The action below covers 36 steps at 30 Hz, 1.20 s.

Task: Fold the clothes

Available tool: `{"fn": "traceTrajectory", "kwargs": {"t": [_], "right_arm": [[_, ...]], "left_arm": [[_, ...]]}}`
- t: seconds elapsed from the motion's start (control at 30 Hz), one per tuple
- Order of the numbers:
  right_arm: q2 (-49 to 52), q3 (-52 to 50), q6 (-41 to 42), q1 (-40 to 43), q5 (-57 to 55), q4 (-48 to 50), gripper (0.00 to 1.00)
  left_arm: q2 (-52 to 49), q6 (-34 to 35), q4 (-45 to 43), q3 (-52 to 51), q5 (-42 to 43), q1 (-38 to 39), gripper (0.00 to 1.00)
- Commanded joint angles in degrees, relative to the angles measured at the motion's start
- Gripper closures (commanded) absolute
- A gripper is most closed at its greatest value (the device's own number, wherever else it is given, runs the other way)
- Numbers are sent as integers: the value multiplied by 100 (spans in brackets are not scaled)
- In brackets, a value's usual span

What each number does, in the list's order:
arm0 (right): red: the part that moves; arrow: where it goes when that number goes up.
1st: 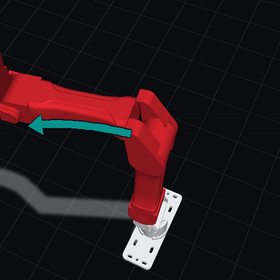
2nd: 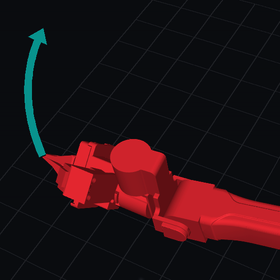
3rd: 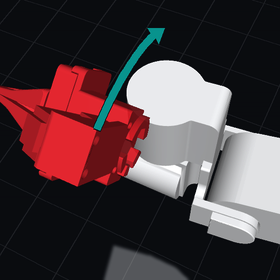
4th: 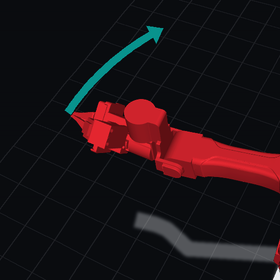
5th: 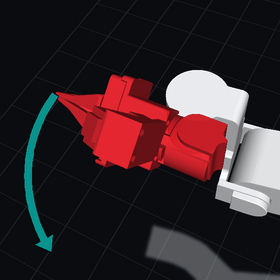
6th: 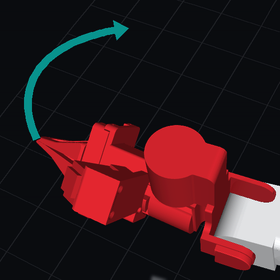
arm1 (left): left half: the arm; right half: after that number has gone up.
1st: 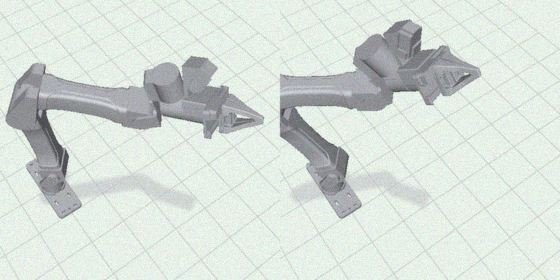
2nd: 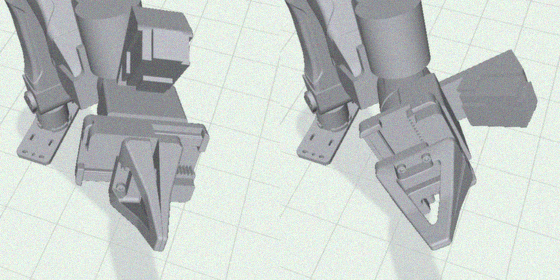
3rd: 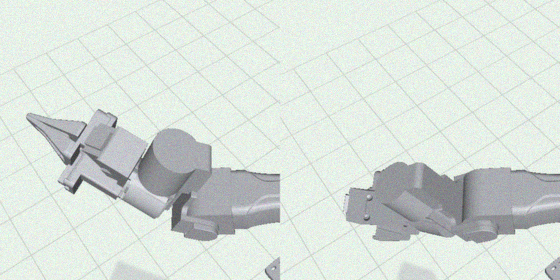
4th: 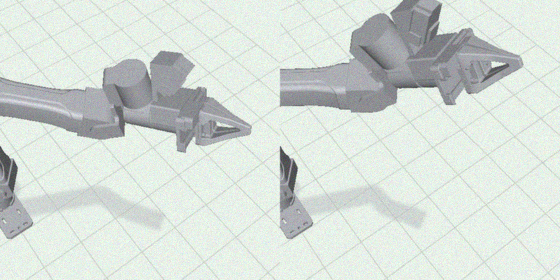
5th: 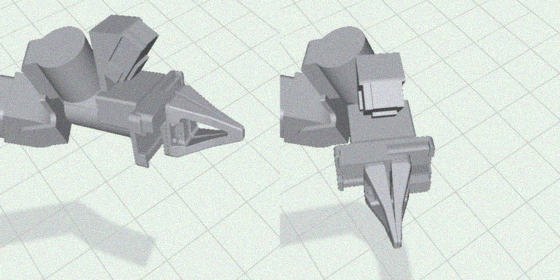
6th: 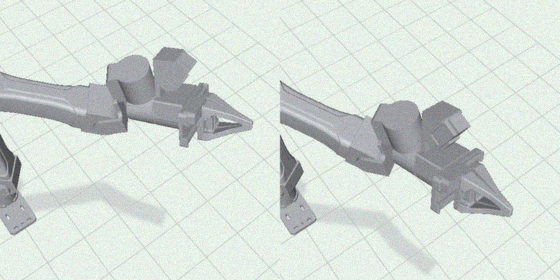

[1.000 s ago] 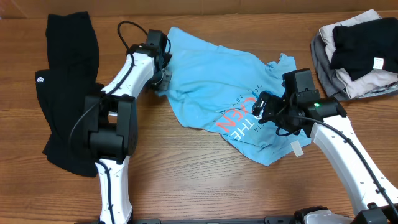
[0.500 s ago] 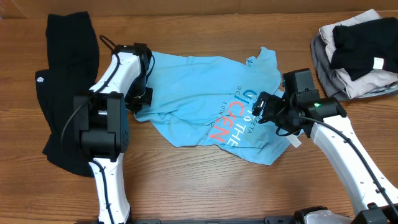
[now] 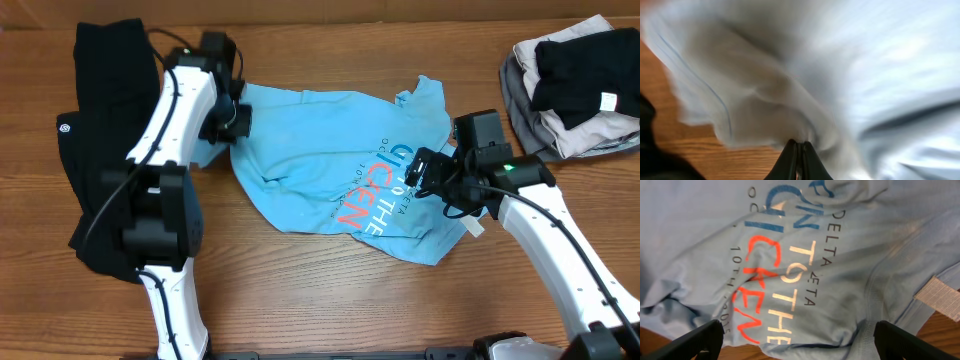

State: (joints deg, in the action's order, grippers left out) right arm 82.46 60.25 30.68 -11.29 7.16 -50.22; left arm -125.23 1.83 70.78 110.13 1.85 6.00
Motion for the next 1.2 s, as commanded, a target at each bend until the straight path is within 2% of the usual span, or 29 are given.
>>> {"fn": "traceTrajectory", "kwargs": {"t": [0.0,0.2,0.4,0.6,0.77,0.83,0.9,1.03,1.1,1.17], "right_arm": [[284,-59,-83,-28,155,-118,0],[688,-85,-81,-76,470,-490,0],[743,-380,24,-227,446,-691,0],[743,-1266,431,-225,339,-278,0],[743,-1574,835,-225,79,50,1],[743,-1582,863,-225,-7,199,9],[743,-1582,863,-225,-50,439,21],[743,-1582,1014,-214,-264,997,76],[743,-1580,1139,-208,-444,1257,96],[743,-1537,1137,-146,-710,1462,96]], "left_arm": [[380,-361,223,608,621,50,94],[391,-361,903,1554,448,39,69],[391,-356,1154,1766,264,39,72],[389,-358,1099,1766,262,39,57],[389,-358,962,1764,262,39,53],[389,-358,927,1764,262,39,53],[389,-358,905,1764,262,39,53],[385,-358,846,1764,262,39,53],[385,-358,820,1764,251,39,54],[385,-358,802,1764,216,37,55]]}}
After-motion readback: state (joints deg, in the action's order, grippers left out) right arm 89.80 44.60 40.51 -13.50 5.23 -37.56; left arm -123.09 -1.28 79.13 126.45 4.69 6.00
